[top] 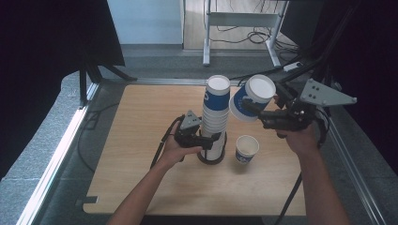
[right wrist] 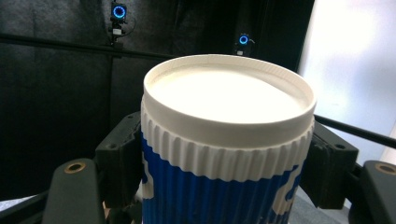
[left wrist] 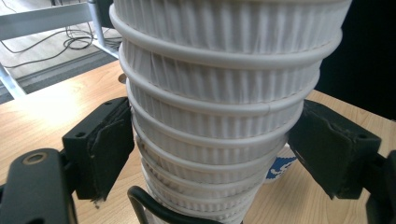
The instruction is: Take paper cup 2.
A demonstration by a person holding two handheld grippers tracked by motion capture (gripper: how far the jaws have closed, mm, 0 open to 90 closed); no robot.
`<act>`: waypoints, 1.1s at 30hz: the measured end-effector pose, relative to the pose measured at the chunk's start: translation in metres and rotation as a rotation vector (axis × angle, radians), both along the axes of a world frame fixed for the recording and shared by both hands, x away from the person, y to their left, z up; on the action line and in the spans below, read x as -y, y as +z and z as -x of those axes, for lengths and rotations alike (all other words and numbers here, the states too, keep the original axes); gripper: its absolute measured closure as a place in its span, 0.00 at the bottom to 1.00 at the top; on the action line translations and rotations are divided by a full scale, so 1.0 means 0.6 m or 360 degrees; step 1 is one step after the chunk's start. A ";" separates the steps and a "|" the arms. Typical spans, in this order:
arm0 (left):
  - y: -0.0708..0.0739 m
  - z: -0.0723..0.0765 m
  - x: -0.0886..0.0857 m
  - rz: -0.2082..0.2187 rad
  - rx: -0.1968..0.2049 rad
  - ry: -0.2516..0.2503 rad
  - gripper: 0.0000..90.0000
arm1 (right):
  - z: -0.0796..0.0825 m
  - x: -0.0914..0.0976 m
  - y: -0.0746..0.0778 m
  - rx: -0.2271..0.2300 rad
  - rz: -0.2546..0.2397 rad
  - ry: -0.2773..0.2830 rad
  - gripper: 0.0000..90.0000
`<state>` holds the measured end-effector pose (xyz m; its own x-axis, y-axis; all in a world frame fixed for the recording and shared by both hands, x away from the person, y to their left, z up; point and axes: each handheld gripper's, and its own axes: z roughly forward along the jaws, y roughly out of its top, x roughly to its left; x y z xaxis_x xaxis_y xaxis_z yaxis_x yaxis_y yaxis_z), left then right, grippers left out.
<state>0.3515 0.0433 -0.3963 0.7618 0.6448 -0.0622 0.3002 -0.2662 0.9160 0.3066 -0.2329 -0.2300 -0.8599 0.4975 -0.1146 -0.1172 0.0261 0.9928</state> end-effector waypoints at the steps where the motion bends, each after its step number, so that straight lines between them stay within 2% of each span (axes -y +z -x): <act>1: 0.000 0.001 0.000 0.0004 -0.0001 0.0001 0.17 | 0.002 0.002 -0.005 -0.0007 0.0003 0.0002 0.29; 5: 0.002 0.002 -0.002 0.0035 -0.0013 -0.0030 0.12 | 0.009 0.005 -0.031 -0.0025 0.0007 0.0017 0.29; 11: 0.001 0.010 -0.008 0.0015 -0.0018 -0.0023 0.07 | 0.015 0.008 -0.073 -0.0049 -0.0007 0.0027 0.29; 14: 0.001 0.018 -0.015 0.0001 0.0008 -0.0026 0.07 | 0.019 0.009 -0.092 -0.0067 -0.0019 0.0034 0.29; 16: -0.001 0.023 -0.021 0.0001 0.0002 -0.0028 0.07 | 0.022 0.010 -0.104 -0.0078 -0.0016 0.0038 0.29; 21: -0.007 0.040 -0.032 0.0023 0.0008 -0.0052 0.07 | 0.026 0.008 -0.139 -0.0118 -0.0011 0.0044 0.29; 24: -0.012 0.051 -0.039 0.0031 0.0021 -0.0039 0.08 | 0.027 0.007 -0.157 -0.0143 -0.0014 0.0049 0.29; 27: -0.019 0.064 -0.048 0.0063 0.0021 -0.0033 0.08 | 0.029 0.003 -0.173 -0.0156 0.0003 0.0044 0.29; 29: -0.024 0.073 -0.053 0.0061 0.0026 -0.0036 0.09 | 0.032 0.001 -0.182 -0.0157 0.0023 0.0040 0.29; 33: -0.034 0.089 -0.064 0.0127 0.0002 -0.0029 0.09 | 0.037 -0.002 -0.199 -0.0176 0.0041 0.0035 0.29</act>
